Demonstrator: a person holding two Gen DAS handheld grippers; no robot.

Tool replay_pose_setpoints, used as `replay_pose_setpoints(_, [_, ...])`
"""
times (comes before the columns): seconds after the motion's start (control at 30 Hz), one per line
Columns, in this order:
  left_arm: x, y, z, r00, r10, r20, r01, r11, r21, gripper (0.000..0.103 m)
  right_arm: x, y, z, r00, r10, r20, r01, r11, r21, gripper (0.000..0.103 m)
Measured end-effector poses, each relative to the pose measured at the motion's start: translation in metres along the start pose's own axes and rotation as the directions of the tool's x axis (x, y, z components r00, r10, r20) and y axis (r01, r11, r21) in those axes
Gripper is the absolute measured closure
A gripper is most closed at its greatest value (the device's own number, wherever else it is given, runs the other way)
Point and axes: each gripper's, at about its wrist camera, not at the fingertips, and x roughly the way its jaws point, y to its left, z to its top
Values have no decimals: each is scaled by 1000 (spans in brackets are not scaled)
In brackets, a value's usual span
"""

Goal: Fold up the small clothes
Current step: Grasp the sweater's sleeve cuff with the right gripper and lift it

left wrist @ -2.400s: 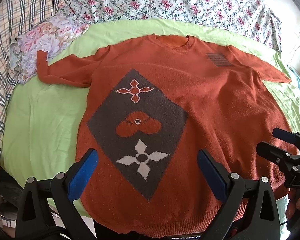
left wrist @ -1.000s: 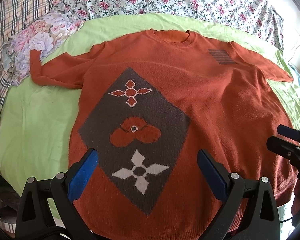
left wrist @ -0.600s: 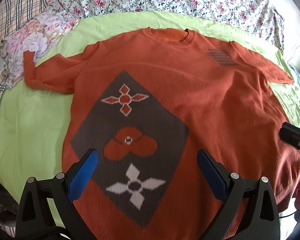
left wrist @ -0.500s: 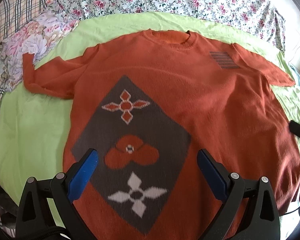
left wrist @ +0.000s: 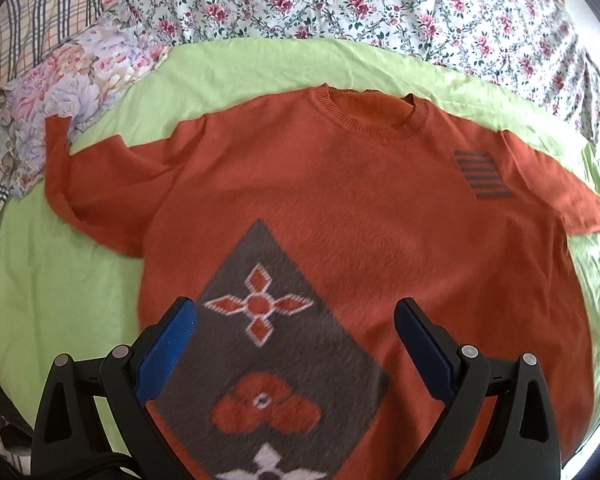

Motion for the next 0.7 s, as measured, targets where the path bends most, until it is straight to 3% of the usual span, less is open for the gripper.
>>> replay_pose_setpoints(0.13, [19,-18,3,998,26,-58,-23,999,47,3,41,-60,49,999,-48,-2,47,988,146,39])
replay_pose_setpoints(0.3, [34,-32,6,996,51,-76,-44,995,88,3,75,-129,100,992,-128,19,117,951,287,47])
replay_pose_setpoints(0.37, [41,-35,7,994,61,-92,-53,994,91,3,93,-146,116,983,-185,18,170,937,305,49])
replay_pose_setpoints(0.43, [45,-37,6,993,63,-101,-54,994,92,3,101,-159,124,981,-190,28,171,931,323,58])
replay_pose_setpoints(0.5, [48,-39,6,993,57,-103,-47,995,93,3,104,-166,129,981,-191,33,168,923,347,88])
replay_pose_setpoints(0.53, [48,-40,5,994,51,-99,-41,995,94,4,104,-166,133,982,-186,32,164,925,343,95])
replay_pose_setpoints(0.7, [46,-42,0,995,19,-97,-10,996,91,4,96,-121,133,994,-97,55,83,971,223,96])
